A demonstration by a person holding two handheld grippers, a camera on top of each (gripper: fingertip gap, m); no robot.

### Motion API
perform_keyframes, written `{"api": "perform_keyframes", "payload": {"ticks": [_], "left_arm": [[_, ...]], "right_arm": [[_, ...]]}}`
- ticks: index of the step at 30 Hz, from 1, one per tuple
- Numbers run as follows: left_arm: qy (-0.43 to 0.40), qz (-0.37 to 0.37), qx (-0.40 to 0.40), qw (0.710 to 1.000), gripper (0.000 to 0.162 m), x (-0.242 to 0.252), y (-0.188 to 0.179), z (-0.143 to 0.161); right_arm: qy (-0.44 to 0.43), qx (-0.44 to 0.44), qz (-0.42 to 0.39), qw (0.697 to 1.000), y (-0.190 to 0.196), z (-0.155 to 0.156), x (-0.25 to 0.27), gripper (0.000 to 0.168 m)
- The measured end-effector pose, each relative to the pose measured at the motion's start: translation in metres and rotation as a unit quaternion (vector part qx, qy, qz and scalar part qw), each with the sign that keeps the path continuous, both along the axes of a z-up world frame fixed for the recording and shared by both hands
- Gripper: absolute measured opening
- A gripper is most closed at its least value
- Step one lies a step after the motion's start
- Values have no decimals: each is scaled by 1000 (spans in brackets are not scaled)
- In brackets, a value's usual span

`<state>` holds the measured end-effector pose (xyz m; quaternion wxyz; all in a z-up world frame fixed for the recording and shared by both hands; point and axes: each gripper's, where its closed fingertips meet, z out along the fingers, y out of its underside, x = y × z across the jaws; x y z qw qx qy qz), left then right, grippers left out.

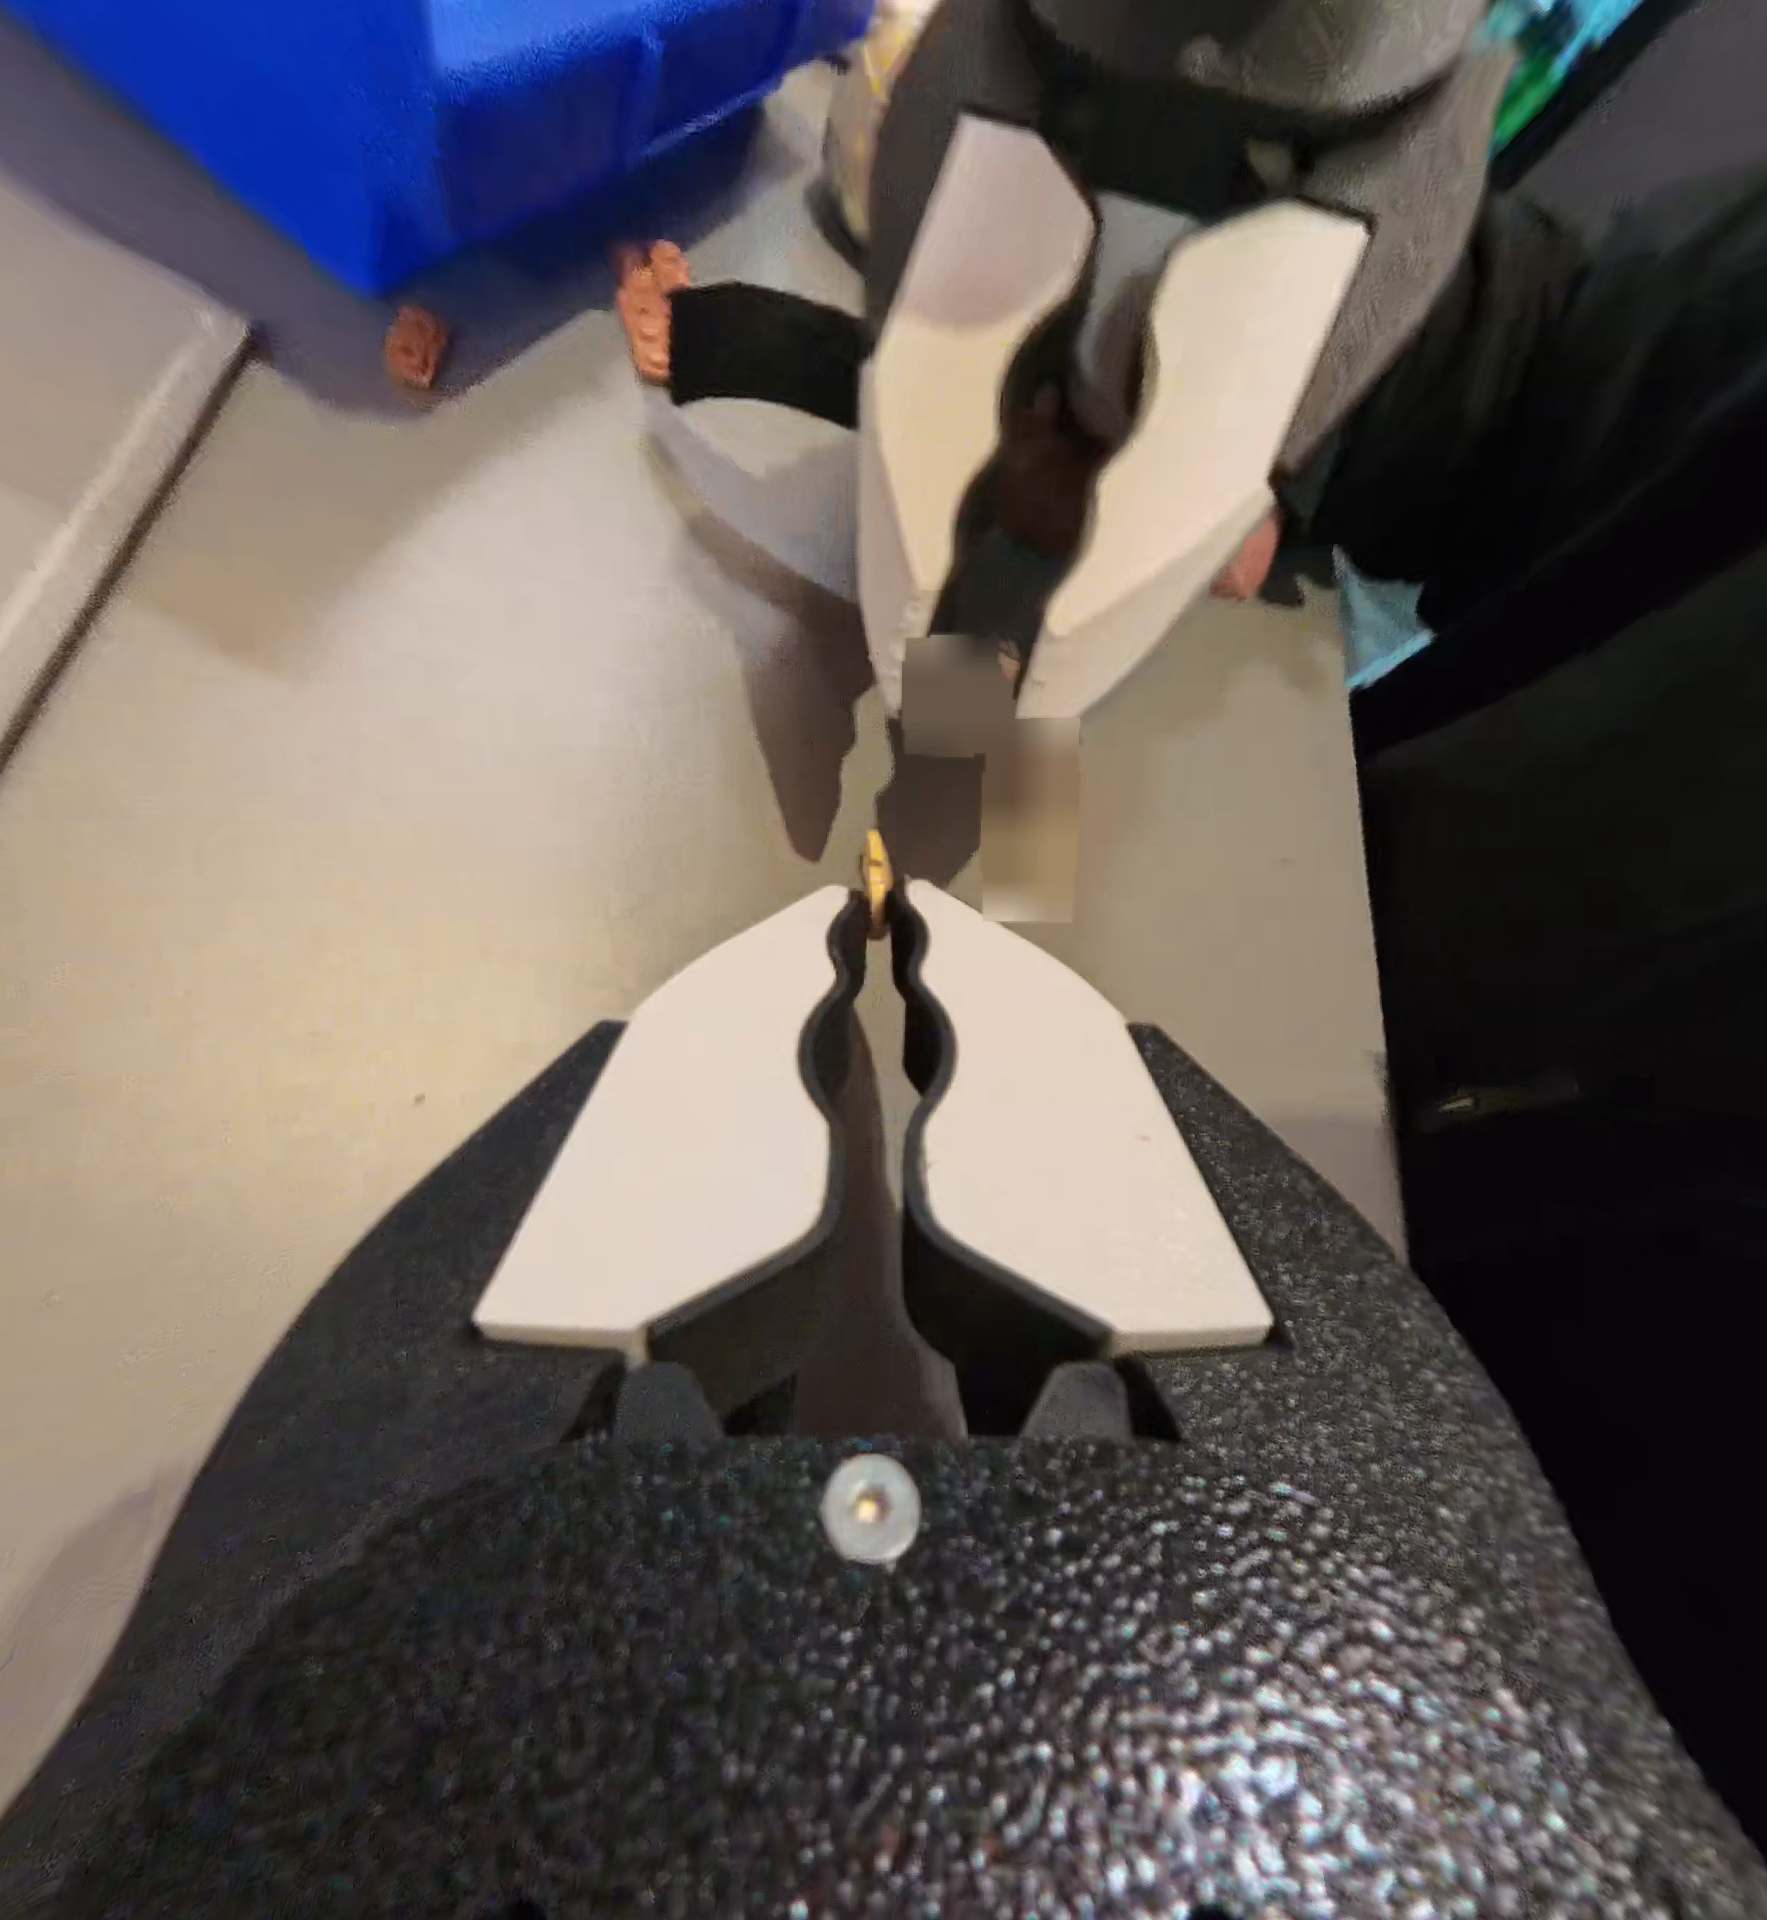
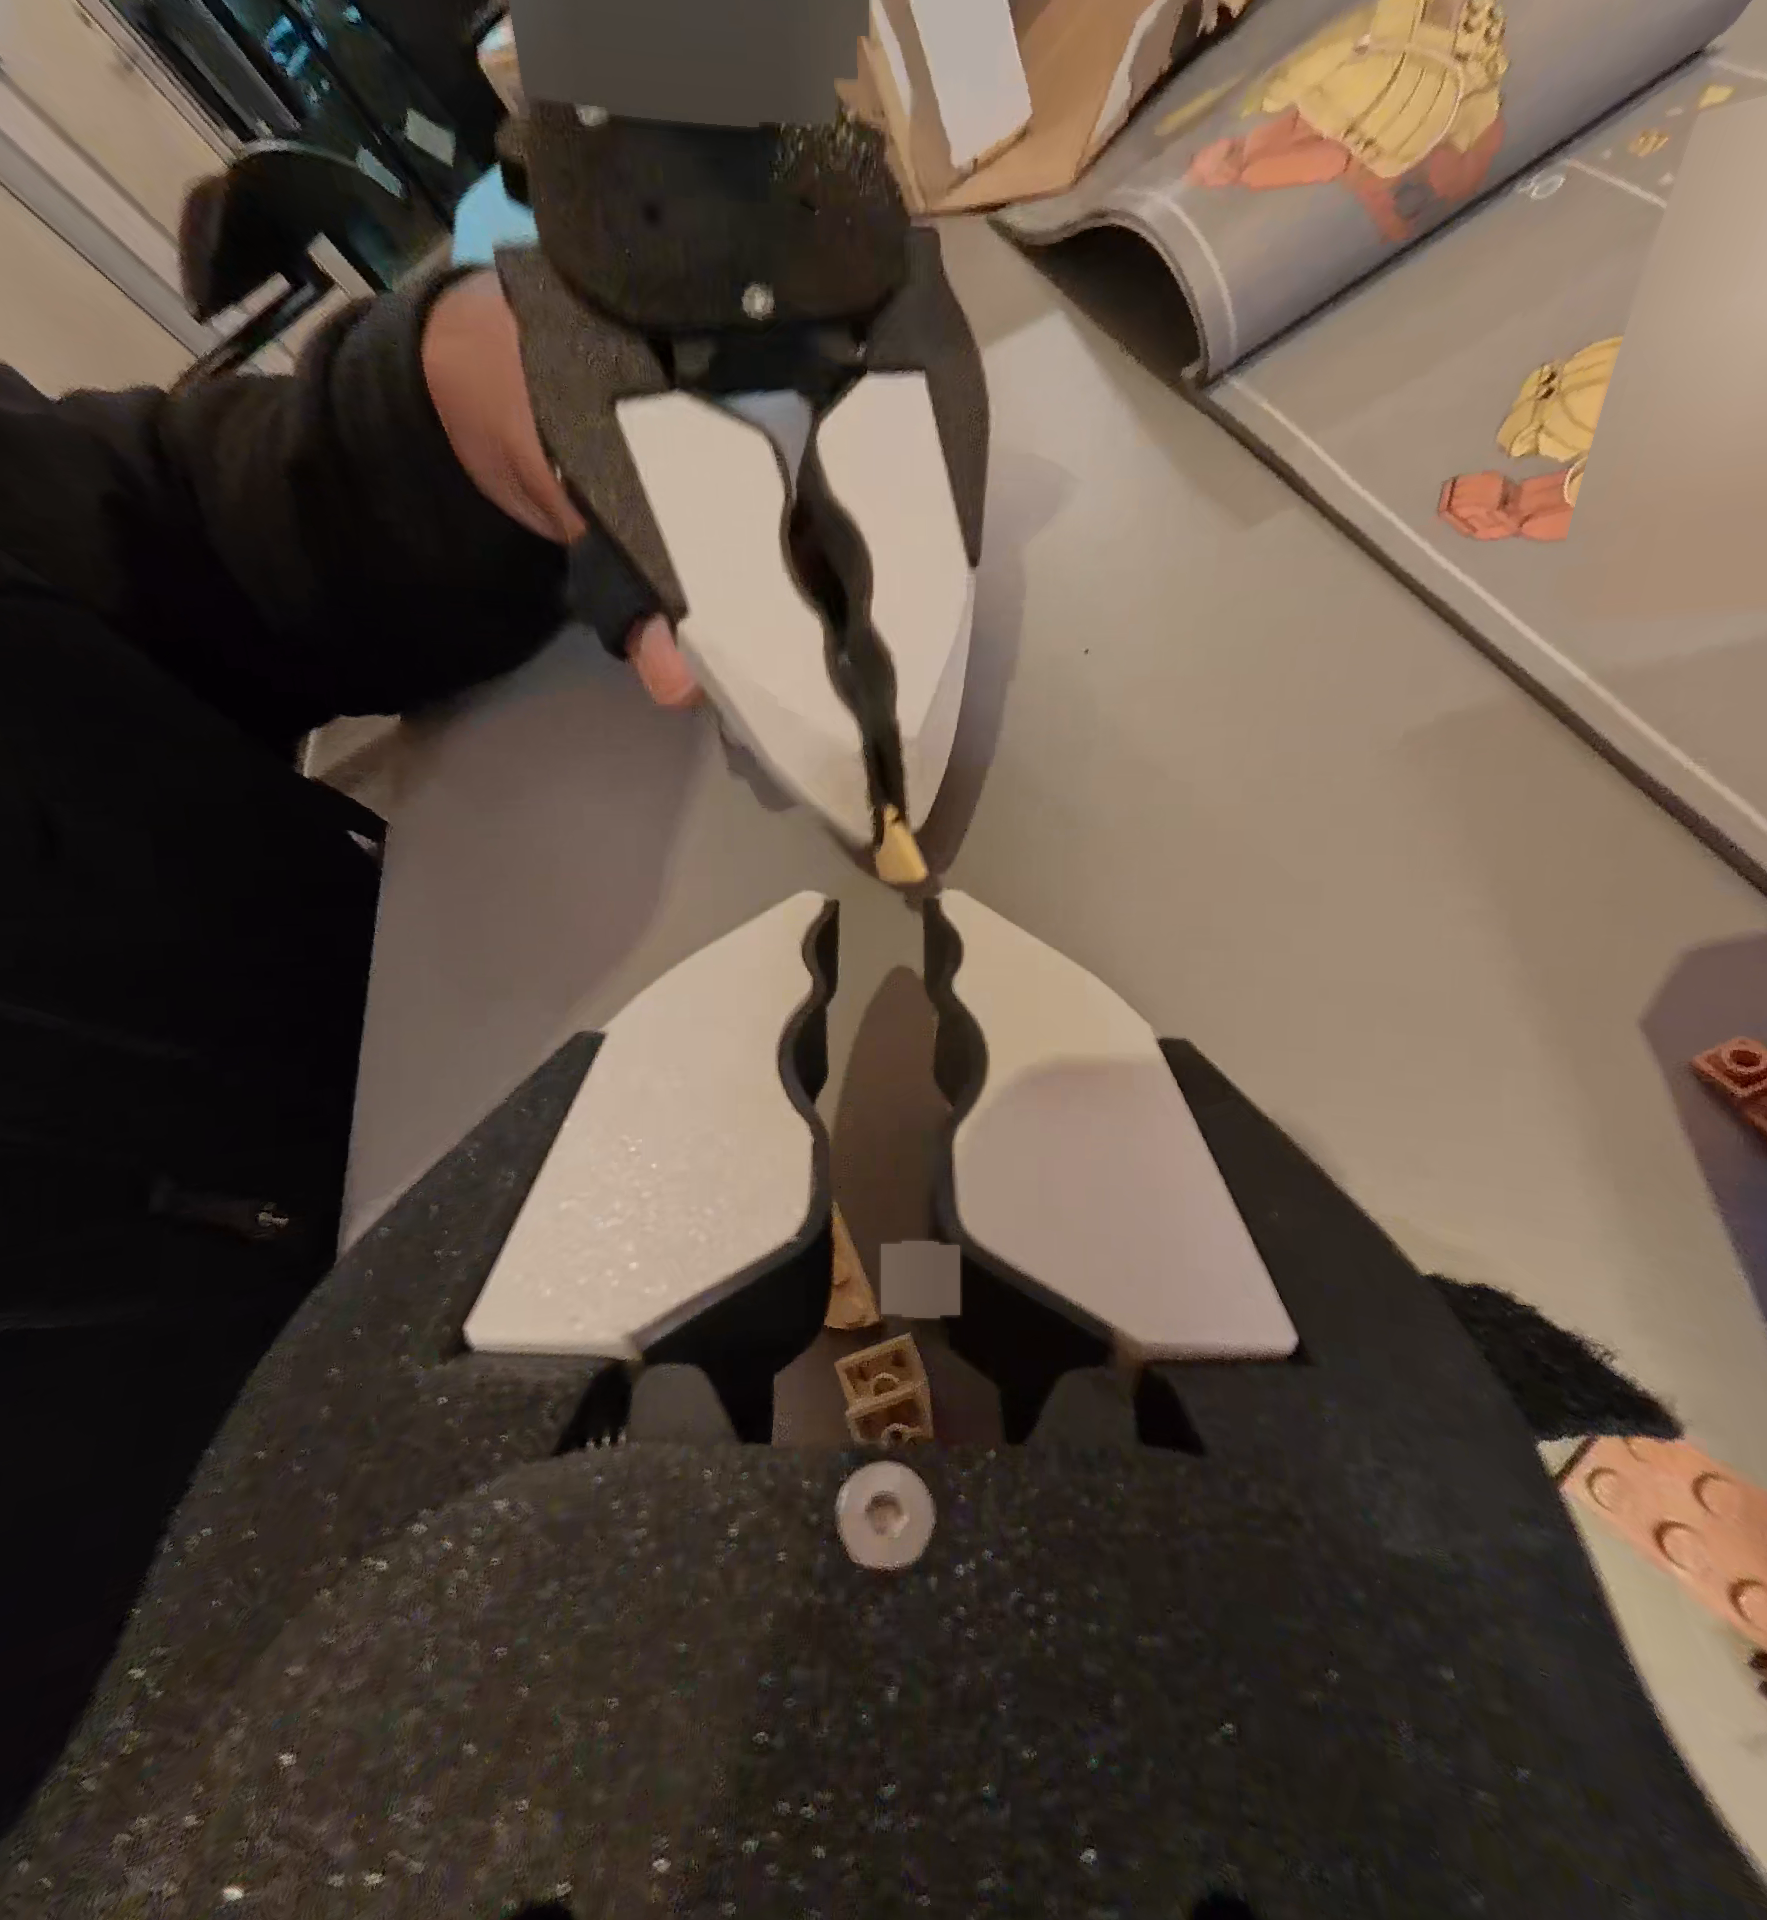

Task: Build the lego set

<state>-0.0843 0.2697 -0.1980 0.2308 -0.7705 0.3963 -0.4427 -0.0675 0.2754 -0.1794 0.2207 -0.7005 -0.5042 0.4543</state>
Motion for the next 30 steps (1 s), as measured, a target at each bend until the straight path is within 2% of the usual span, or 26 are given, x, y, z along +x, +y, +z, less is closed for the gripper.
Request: {"api": "perform_keyframes", "payload": {"ticks": [3,11,16,19,25,30], "left_arm": [[5,39,-18,999,4,-8,9,-2],[41,66,-22,997,11,-13,16,-11],[61,88,13,994,14,-19,25,-13],[68,87,37,993,22,-20,29,-13],[74,64,95,991,25,-15,29,-9],[63,65,129,987,25,-13,34,-4]], "right_arm": [[-14,5,6,1000,-3,-5,-1,16],[-14,9,8,1000,-4,-4,0,16],[-17,15,11,1000,-6,-5,0,16],[-12,21,12,1000,-7,-2,0,16],[4,50,-2,999,2,16,9,17],[18,96,-45,994,22,43,34,19]]}}
